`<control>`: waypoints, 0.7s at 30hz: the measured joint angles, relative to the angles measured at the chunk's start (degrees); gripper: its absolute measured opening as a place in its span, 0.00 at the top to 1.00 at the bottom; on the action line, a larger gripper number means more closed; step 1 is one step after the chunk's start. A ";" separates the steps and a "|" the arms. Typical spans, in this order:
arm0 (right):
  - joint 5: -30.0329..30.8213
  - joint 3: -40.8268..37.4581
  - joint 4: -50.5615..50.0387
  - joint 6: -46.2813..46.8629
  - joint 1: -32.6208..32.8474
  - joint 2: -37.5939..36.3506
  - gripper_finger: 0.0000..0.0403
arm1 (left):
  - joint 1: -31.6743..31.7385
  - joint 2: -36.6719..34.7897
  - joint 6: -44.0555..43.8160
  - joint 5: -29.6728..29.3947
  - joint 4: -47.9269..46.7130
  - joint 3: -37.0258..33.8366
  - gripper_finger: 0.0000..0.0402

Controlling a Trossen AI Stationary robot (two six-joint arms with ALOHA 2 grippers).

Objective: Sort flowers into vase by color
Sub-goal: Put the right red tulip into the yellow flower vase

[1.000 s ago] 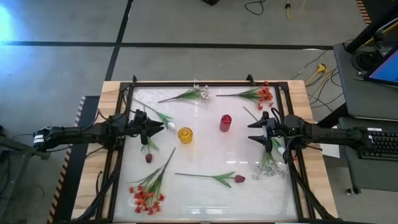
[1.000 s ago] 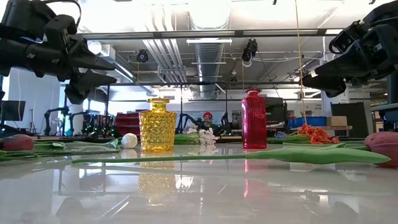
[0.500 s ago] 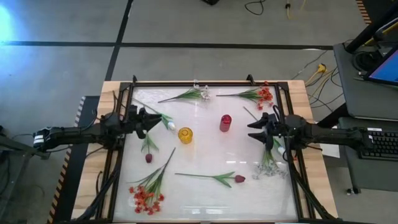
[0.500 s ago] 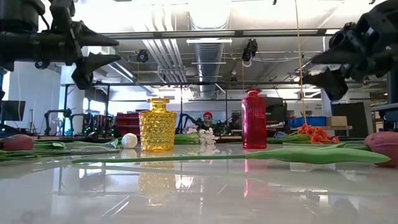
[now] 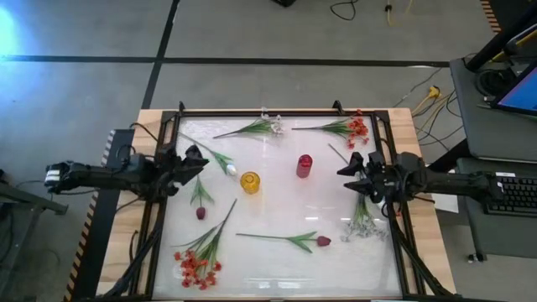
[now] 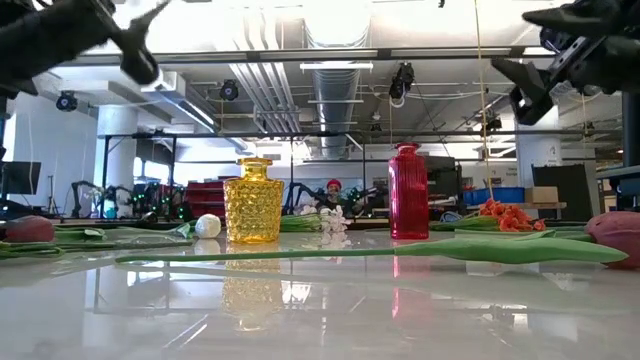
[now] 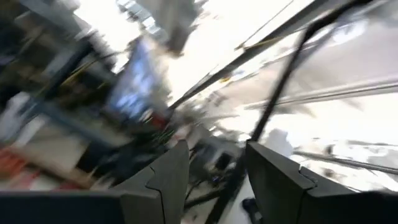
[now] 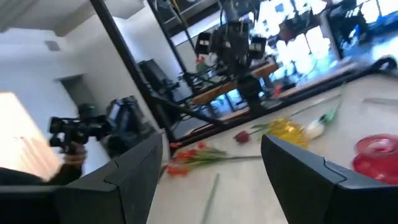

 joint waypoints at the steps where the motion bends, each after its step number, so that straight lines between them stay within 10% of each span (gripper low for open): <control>1: -0.74 0.45 -0.20 0.62 0.02 0.31 0.34 | -1.32 1.05 1.22 -0.31 2.77 0.00 0.63; 8: -6.86 8.48 -2.57 1.70 2.70 5.30 0.34 | -4.18 5.40 3.95 -1.11 5.16 0.00 0.63; 21: -5.27 30.81 -48.20 1.81 3.75 21.03 0.34 | -4.16 9.18 -6.21 -2.71 -5.29 0.00 0.63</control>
